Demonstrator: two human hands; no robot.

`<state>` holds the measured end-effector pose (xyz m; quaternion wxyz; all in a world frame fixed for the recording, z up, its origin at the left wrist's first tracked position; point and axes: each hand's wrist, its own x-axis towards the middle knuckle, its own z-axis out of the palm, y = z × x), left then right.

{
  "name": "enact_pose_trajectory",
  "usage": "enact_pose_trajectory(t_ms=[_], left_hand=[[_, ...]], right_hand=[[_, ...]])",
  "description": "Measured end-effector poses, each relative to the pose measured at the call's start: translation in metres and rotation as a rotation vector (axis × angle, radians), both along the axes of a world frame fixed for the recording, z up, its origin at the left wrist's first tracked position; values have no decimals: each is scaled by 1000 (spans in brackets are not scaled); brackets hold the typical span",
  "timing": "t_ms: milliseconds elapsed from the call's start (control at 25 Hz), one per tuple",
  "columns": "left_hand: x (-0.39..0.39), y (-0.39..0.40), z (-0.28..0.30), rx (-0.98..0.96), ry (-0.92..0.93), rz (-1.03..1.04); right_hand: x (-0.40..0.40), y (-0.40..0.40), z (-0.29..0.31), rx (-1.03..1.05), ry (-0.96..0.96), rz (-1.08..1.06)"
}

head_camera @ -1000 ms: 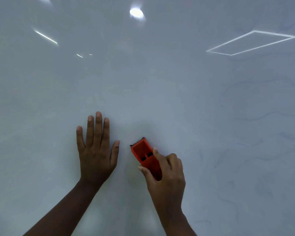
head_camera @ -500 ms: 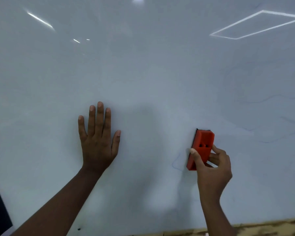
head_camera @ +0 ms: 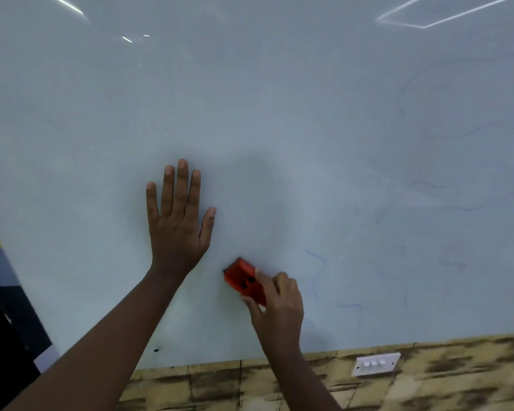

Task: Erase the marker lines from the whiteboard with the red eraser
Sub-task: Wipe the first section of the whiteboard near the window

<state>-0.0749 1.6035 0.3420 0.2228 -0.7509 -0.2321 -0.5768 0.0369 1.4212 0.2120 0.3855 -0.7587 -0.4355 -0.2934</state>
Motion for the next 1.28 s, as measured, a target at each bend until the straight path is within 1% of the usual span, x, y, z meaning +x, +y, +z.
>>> enact_pose_trajectory(t_ms=[80,120,200,280,360,400,440,480,520,560,600,720,760,840,920,960,1000,1080,1160,1240,1280], left_hand=[[-5,0,-7,-12,26,-4],[-8,-1,-12,-23,35,-7],[-11,-2,-20,-42,48,-15],[-14,-2,-30,-52,64,-24],[-17,-2,-38,-65,82,-23],[-18,-2,-42,-73,89,-24],[-20,-2,-47,-82,94,-28],[-21,-3,-51,-88,96,-33],[-22,-3,-56,-95,99,-38],[-22,-4,-61,-103,104,-39],[-23,-4,-67,-112,108,-37],[-28,-6,-83,-127,124,-24],[-30,-7,-87,-129,133,-25],[-33,-10,-94,-131,149,-23],[-33,-16,-99,-147,156,-22],[-33,-20,-102,-158,157,-23],[-32,-23,-105,-164,156,-24],[-32,-29,-107,-143,143,-19],[-28,-33,-102,-110,136,-34],[-21,-37,-92,-99,137,-63],[-17,-39,-88,-98,142,-78]], right_hand=[[1,-9,-30,-111,13,12],[2,-13,-36,-151,24,13],[5,-17,-26,-140,76,-10],[10,-19,12,31,212,-58],[22,-21,60,283,371,-63],[28,-22,84,407,412,-49],[32,-22,104,499,421,-33],[33,-21,117,542,407,-19],[32,-18,122,537,382,-10],[26,-13,120,490,346,-10],[18,-7,107,401,285,-22],[-8,2,35,47,87,-37],[-12,1,12,-33,73,-35],[-13,-4,-17,-111,124,-33],[-11,-10,-22,-138,183,-43],[-10,-10,-16,-110,223,-51],[-10,-11,-2,-30,294,-49],[-4,-10,36,227,469,-35],[10,-13,73,436,556,-53],[23,-20,89,514,594,-46],[26,-24,84,545,643,-47]])
